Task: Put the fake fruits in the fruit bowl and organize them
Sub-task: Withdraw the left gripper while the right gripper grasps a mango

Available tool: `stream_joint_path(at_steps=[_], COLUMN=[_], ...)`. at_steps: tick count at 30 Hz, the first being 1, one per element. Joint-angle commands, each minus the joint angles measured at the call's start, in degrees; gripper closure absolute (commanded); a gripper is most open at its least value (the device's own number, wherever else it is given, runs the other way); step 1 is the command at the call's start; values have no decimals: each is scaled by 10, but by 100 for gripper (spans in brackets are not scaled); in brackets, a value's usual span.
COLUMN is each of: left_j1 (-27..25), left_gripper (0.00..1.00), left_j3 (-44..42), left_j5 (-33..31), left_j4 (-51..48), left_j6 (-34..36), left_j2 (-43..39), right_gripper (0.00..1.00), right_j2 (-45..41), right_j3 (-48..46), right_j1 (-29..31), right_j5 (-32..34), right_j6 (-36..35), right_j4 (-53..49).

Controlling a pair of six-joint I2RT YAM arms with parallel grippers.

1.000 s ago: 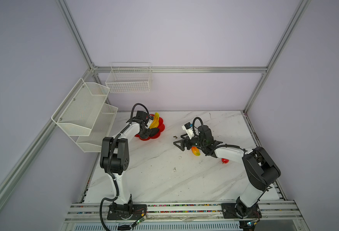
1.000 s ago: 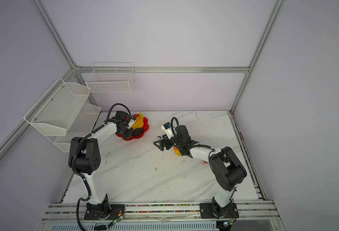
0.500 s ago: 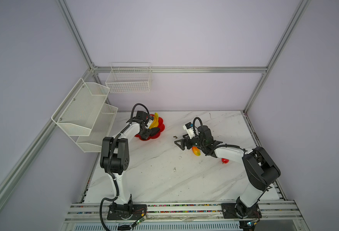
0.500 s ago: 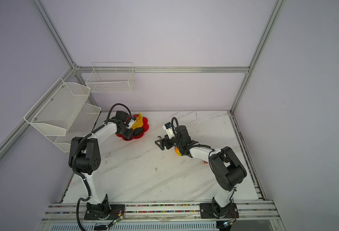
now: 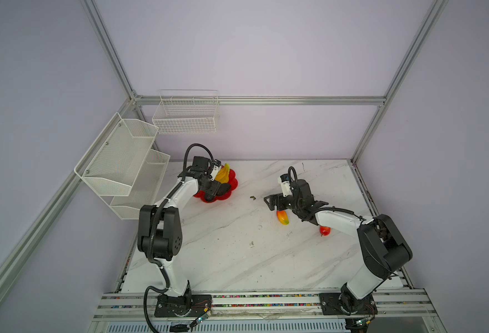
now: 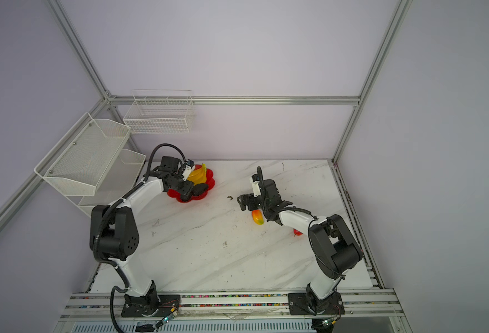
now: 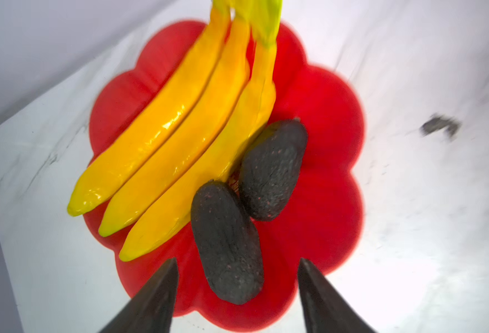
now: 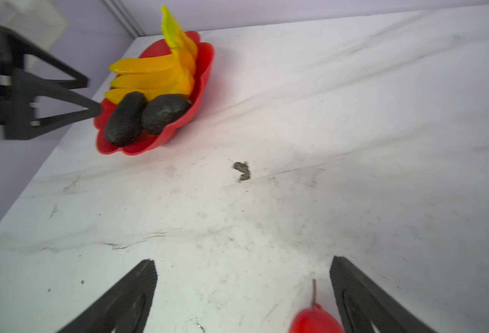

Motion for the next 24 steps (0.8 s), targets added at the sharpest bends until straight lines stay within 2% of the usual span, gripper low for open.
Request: stream_joint_path(at_steps=[1, 2, 4, 6, 8, 11, 15, 20, 24], left_j1=[-31, -46, -74, -103, -139, -172, -175, -175, -170], left_gripper=[22, 19, 0, 0, 0, 0, 0, 0, 0], left_j3=[-77, -99, -129, -156, -177, -200, -229, -223, -233], left_j5=[71, 80, 100, 113, 116, 109, 113, 115, 143], left_j4=[57, 68, 83, 98, 106, 114, 150, 157, 206], left_j6=[-54, -63, -87, -106, -113, -117, -129, -126, -154], left_j2=[-80, -99, -128, -151, -169, -186, -205, -197, -203], right_gripper=[3, 3, 3, 3, 9, 13, 18, 26, 30], right_j2=[-32, -40, -45, -40, -36, -30, 0, 20, 34], right_j3=[-8, -16, -26, -28, -26, -30, -26, -24, -20], right_j1=[-1, -4, -7, -9, -9, -8, -9, -8, -8], right_j5=[82, 85, 87, 76, 52, 54, 51, 42, 42], right_j6=[24, 31, 39, 39, 25, 11, 6, 7, 3], right_j4=[-105, -114, -125, -136, -145, -150, -151, -137, -135])
